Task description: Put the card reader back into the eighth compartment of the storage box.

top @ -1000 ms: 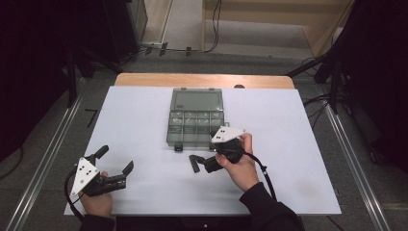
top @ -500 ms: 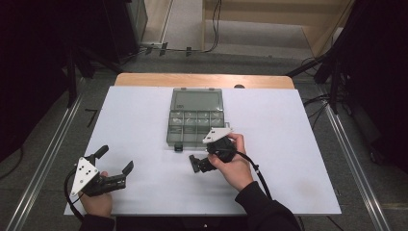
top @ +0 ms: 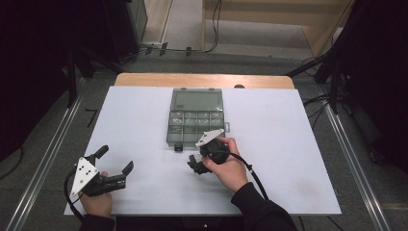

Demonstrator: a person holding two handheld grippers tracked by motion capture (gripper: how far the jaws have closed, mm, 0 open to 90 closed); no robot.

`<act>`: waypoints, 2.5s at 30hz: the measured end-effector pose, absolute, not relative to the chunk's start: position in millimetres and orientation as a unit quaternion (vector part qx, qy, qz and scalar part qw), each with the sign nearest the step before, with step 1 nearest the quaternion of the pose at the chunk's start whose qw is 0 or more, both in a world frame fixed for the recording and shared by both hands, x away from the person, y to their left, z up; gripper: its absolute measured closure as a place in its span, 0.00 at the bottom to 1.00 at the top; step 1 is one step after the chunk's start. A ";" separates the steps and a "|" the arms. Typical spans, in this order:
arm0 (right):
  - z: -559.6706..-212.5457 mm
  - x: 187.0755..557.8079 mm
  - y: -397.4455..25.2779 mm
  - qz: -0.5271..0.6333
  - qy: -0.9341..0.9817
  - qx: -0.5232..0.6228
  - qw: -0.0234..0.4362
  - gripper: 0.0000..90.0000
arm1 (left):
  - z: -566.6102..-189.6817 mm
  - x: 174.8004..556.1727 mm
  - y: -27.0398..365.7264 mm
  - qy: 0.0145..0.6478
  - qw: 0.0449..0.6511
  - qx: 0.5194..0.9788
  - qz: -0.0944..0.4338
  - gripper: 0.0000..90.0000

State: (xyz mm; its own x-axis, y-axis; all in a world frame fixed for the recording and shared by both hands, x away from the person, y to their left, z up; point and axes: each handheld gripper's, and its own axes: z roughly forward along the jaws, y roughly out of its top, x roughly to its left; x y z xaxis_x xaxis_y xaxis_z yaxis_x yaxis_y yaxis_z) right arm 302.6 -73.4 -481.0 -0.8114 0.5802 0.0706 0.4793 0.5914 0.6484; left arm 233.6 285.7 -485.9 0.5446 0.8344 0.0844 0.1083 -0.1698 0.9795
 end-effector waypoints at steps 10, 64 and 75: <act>-491.7 303.8 -66.3 0.314 0.899 0.302 0.047 0.44 | -485.8 233.6 285.8 0.342 0.546 0.689 0.332 0.03; -465.8 308.6 -84.1 0.338 0.880 0.328 0.059 0.78 | -485.7 233.8 285.7 0.342 0.545 0.689 0.332 0.03; -458.0 311.5 -92.3 0.347 0.874 0.333 0.066 0.78 | -485.7 233.8 285.8 0.342 0.546 0.689 0.332 0.03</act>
State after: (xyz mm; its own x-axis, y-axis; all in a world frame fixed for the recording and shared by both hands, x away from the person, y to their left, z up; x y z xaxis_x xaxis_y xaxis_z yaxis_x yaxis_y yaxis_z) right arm 311.5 -92.3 -458.0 -0.7696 0.6280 0.1153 0.5359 0.5372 0.6513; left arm 233.8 285.8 -485.7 0.5446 0.8345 0.0842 0.1090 -0.1699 0.9794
